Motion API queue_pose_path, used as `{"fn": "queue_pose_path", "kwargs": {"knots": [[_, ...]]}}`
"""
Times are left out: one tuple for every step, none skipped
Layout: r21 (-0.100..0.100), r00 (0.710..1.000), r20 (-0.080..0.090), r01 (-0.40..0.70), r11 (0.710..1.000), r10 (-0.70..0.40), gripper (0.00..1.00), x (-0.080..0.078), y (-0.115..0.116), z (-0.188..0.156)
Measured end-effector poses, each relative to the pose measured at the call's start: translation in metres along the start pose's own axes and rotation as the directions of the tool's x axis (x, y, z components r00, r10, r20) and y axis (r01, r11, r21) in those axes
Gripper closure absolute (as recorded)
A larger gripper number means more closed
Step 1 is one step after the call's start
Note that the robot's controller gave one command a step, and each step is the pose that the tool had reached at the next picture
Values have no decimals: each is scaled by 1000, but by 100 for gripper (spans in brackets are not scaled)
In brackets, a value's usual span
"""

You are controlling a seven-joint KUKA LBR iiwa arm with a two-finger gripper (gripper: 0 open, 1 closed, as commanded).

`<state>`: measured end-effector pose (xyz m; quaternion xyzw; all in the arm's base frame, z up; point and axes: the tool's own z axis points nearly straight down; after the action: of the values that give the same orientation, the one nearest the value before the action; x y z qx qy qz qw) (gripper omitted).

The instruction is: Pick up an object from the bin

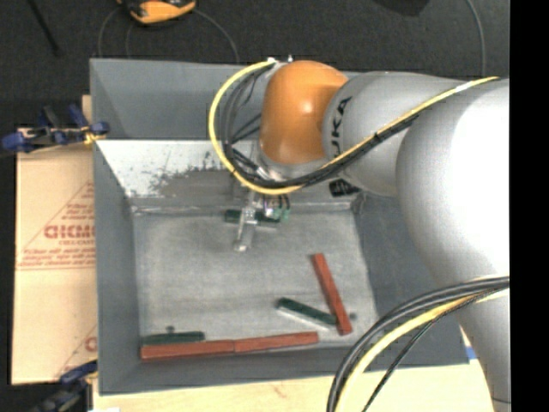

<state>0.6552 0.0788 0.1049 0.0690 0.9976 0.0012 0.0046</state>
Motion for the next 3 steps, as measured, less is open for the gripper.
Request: {"fn": "queue_pose_path", "kwargs": {"knots": [[3, 994, -12, 112, 994, -112, 0, -2, -47, 36], [1, 957, -3, -292, 957, 292, 100, -3, -13, 33], [1, 956, -3, -292, 956, 292, 100, -3, -13, 33]]}}
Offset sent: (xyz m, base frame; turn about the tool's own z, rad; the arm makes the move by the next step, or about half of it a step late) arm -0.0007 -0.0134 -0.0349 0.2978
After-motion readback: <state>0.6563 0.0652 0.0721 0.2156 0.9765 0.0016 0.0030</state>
